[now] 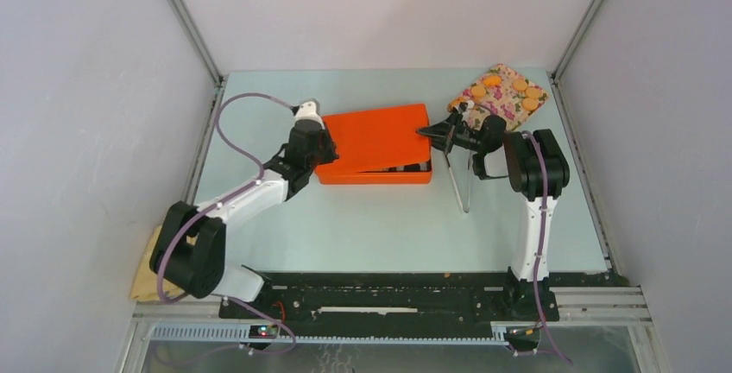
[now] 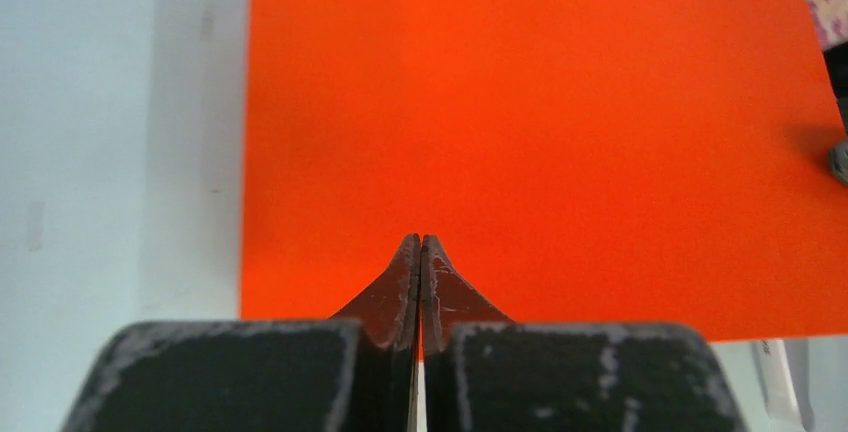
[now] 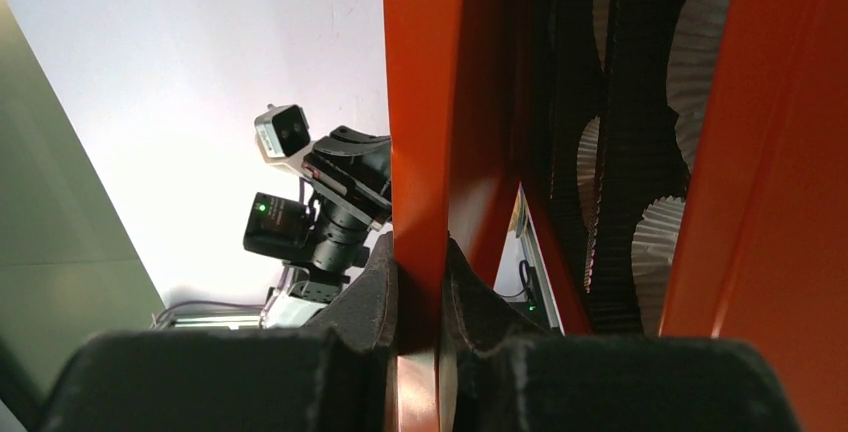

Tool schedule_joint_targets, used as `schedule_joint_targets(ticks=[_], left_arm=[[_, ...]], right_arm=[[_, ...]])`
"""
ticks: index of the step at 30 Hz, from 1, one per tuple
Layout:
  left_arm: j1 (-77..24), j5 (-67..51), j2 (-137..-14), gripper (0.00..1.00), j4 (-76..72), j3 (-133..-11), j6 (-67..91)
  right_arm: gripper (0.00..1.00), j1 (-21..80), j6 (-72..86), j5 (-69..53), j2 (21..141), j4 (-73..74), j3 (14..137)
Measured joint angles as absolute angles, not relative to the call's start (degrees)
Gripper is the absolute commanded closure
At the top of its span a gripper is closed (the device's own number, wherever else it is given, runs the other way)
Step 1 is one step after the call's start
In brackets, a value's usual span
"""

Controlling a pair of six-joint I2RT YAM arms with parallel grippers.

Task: Pack the cookies

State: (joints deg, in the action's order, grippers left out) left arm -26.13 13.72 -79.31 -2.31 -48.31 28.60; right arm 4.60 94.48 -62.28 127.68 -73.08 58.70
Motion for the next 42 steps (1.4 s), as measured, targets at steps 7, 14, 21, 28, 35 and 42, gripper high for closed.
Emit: schedule_joint_targets(ticks=[7, 14, 21, 28, 35, 42], left_arm=[[-27.27, 4.14, -89.10, 1.00, -10.31, -48.31, 32.18], [-27.03, -2.35, -95.07, 1.00, -20.23, -48.21, 36.53], [-27.09, -7.42, -98.74, 1.00, -25.80, -48.14, 39.68], [-27.31, -10.26, -100.29, 1.00, -29.06, -48.14, 40.77], [-27.33, -11.29, -101.69, 1.00, -29.82, -48.16, 41.30], [-27.35, -12.58, -102.72, 1.00, -31.70, -48.23, 42.09]], right_arm=[[0.91, 3.55, 94.43, -62.57, 127.68, -72.95, 58.70], [0.54, 2.42, 89.43, -61.49, 127.07, -65.63, 58.67], [0.23, 1.13, 70.52, -56.80, 117.03, -39.62, 58.72], [0.27, 0.14, 56.71, -49.60, 108.73, -19.31, 59.16], [0.26, -0.38, 48.21, -41.04, 106.69, -2.81, 63.48], [0.37, 0.93, 40.62, -26.87, 102.28, 9.76, 64.62]])
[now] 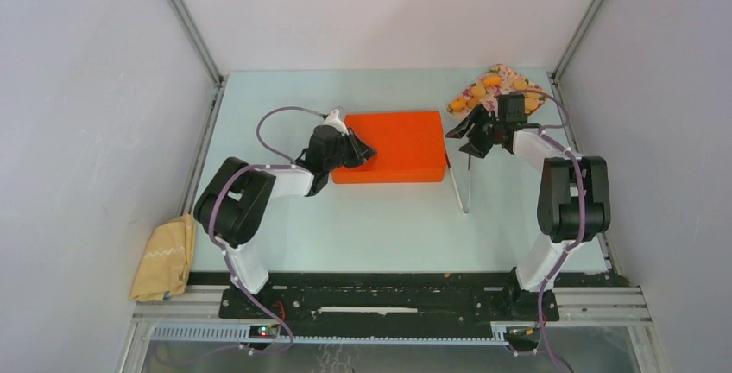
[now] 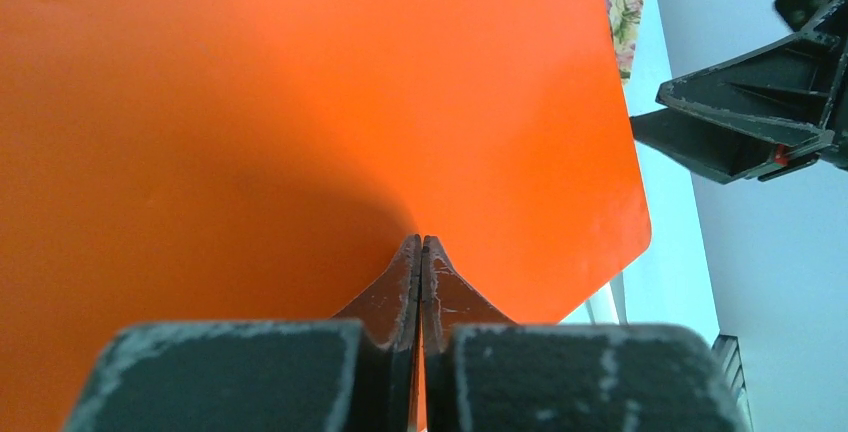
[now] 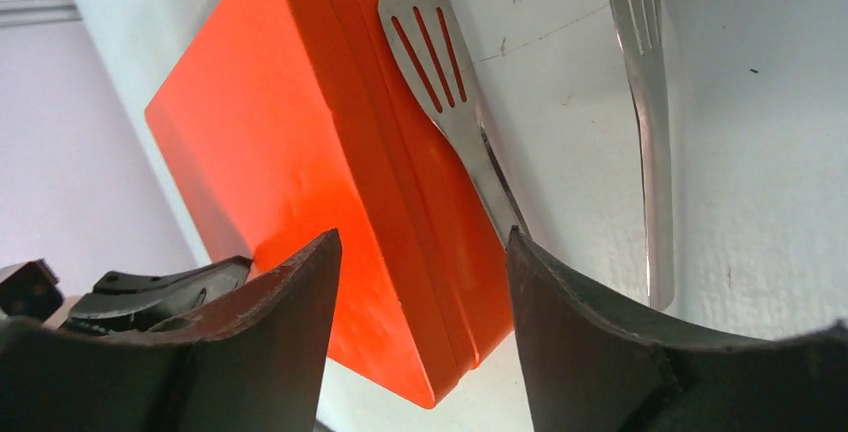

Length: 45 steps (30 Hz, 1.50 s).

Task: Pack the cookies

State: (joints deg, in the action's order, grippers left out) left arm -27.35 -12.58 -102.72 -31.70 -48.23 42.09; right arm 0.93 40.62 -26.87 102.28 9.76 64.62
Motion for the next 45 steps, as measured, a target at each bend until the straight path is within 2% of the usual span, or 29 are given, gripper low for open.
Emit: schedule_joint_targets(ticks=[2, 7, 9, 20, 30, 34, 45], left_arm=[[-27.35, -12.78, -102.87, 1.00, -32.01, -48.23, 42.09], [-27.35, -13.32, -103.09, 1.00, -32.45, -48.27, 42.17], [-27.35, -13.32, -102.87, 1.00, -32.21, -48.27, 42.15], [-27.51, -14.04, -101.12, 1.00, -28.38, -48.27, 42.09], [-27.53, -14.90, -101.12, 1.00, -28.01, -48.27, 42.06], [-27.57, -15.40, -101.14, 1.00, -27.70, -48.27, 42.09], [-27.62, -15.49, -101.14, 1.00, -27.66, -48.27, 42.06]], right_arm=[[0.48, 1.98, 38.52, -23.31, 101.21, 12.82, 66.11], [0.93, 5.85, 33.95, -15.44, 100.33, 17.91, 70.61], [1.00, 7.31, 32.34, -12.99, 100.33, 19.33, 71.70], [1.00, 19.57, 24.25, 3.64, 100.40, 28.21, 84.31], [1.00, 21.78, 23.42, 6.07, 101.82, 30.61, 75.70], [1.00, 21.50, 23.42, 6.17, 102.52, 31.53, 76.69], [1.00, 21.52, 20.78, 8.88, 108.97, 35.66, 97.27]])
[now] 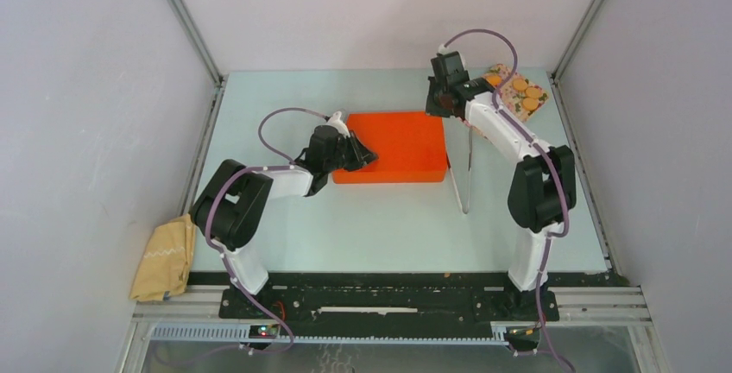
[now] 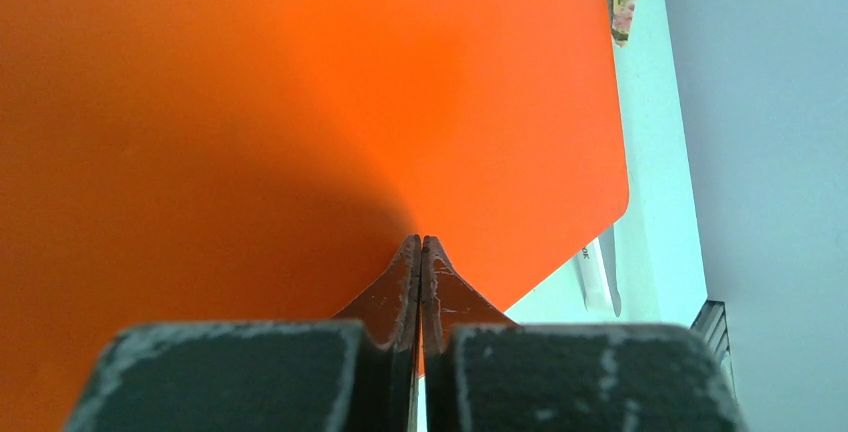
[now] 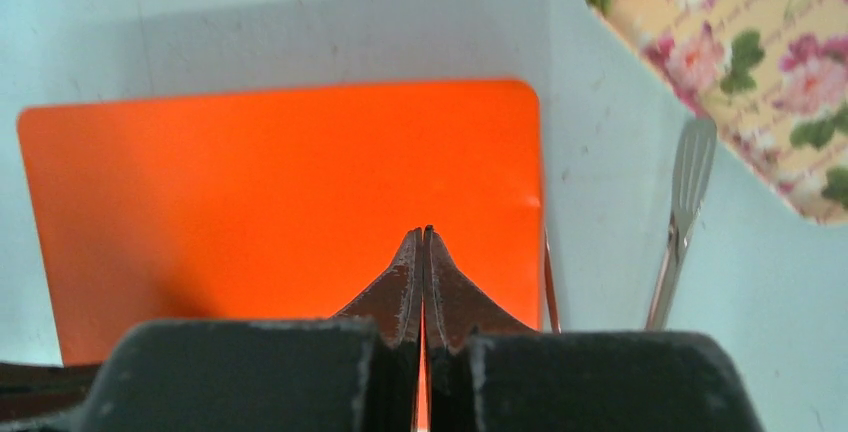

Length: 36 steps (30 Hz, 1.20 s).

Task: Pack the cookies

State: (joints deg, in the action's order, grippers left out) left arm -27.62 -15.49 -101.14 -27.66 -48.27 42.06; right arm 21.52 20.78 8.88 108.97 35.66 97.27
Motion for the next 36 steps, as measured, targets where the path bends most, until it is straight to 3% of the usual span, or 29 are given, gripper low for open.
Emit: schedule_joint_targets(ticks=[10, 19, 24, 36], left_arm=[[-27.62, -15.49, -101.12, 1.00, -27.42, -48.27, 42.02], [-27.62, -15.44, -100.18, 1.00, -25.58, -48.27, 42.00], [-27.79, -13.21, -95.44, 1.00, -18.63, -48.25, 40.47], [-29.98, -0.21, -70.85, 1.00, -6.48, -48.27, 33.85]], right_arm=[[1.00, 20.12, 20.23, 8.32, 123.02, 37.19, 105.03], [0.98, 19.16, 20.43, 6.39, 122.91, 36.69, 105.47], [0.94, 19.97, 19.84, 7.20, 118.06, 33.74, 98.89], [0.90, 26.02, 19.22, 11.07, 100.75, 28.56, 87.77]])
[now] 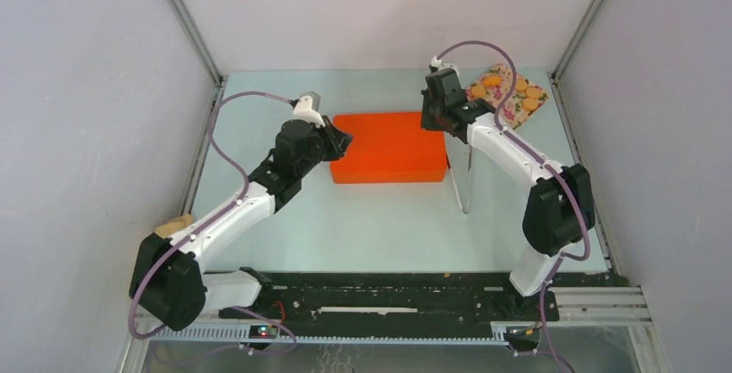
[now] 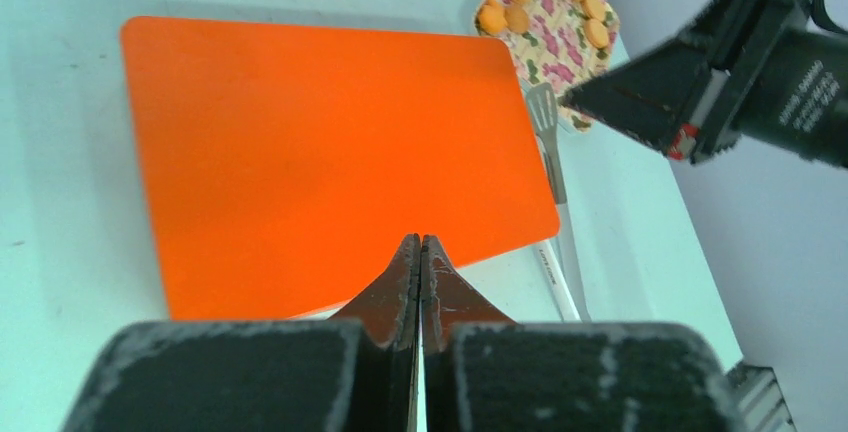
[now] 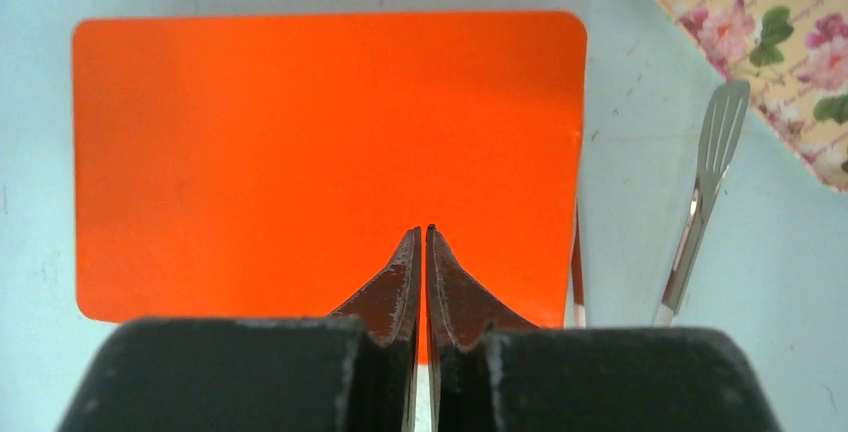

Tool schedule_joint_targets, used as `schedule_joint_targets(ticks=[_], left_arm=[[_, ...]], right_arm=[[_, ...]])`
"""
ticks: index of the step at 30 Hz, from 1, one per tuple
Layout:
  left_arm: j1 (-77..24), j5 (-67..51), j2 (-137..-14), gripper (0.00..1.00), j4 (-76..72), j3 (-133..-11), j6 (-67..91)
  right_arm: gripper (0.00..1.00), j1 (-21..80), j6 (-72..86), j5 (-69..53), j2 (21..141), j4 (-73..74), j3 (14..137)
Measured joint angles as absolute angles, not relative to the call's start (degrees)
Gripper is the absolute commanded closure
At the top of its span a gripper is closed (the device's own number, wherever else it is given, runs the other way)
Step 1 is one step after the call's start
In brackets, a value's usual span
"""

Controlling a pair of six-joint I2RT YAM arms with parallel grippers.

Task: Pack the cookies

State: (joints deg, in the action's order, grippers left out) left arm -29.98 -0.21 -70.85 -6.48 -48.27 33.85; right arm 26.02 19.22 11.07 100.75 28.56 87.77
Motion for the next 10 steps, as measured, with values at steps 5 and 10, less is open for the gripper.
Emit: schedule_joint_targets(ticks=[5, 10], left_arm=[[-30.00, 2.83, -70.06, 1.00, -3.79, -48.25, 32.95], [-30.00, 3.42, -70.19, 1.00, -2.37, -48.25, 32.91]], right_arm=[[0.90, 26.30, 19.57, 11.55, 99.04, 28.14, 83.57], [0.87, 26.70, 19.44, 13.52, 99.07, 28.67, 83.18]])
